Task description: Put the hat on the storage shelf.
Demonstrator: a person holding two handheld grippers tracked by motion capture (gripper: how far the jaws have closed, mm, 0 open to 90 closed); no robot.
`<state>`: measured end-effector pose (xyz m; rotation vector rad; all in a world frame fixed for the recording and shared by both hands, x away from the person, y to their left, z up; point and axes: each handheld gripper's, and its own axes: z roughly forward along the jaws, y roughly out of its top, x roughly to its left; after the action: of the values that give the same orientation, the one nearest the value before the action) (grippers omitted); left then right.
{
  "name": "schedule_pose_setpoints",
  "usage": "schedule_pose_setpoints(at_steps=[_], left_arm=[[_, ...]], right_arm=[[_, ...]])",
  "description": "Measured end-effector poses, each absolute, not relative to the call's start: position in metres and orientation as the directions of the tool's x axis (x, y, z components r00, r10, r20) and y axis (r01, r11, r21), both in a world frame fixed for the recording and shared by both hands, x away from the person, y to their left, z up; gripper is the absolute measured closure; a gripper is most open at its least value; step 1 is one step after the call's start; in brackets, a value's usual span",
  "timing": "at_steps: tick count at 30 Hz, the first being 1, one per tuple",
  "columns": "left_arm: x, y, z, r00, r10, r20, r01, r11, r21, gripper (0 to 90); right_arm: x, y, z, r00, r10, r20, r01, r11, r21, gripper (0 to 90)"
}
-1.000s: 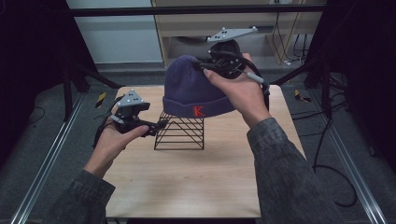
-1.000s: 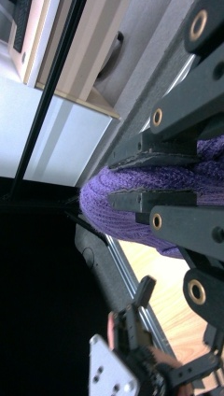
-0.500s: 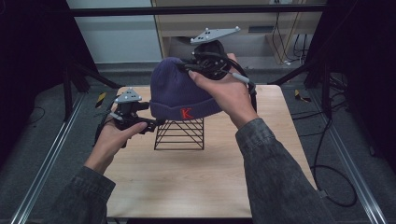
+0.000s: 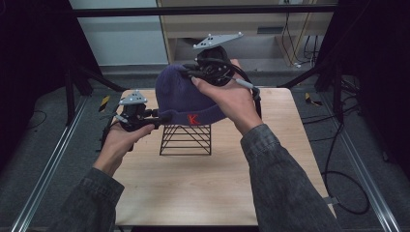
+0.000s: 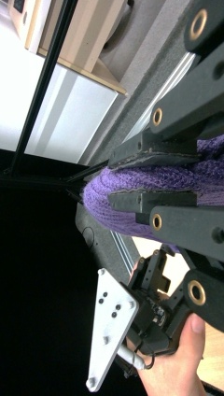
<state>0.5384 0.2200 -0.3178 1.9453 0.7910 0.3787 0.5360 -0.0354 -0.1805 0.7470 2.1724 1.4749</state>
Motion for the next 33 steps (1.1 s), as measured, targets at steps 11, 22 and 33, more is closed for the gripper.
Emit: schedule_pose_setpoints(at_steps=[11,22,33], left_arm=[[0.530,0.226,-0.300,0.693,0.721,0.027,0.337,-0.357,0.871,73.4],[0.540,0.236,-0.301,0.658,0.753,0.033,0.388,-0.375,0.842,73.3],[0.550,0.240,-0.312,0.640,0.767,0.045,0.410,-0.391,0.824,73.2]], right_arm=[[0.547,-0.049,-0.182,-0.734,0.677,-0.058,0.208,0.306,0.929,78.4],[0.573,-0.044,-0.204,-0.713,0.700,-0.044,0.253,0.316,0.915,78.2],[0.593,-0.039,-0.226,-0.700,0.714,-0.025,0.302,0.327,0.896,77.8]])
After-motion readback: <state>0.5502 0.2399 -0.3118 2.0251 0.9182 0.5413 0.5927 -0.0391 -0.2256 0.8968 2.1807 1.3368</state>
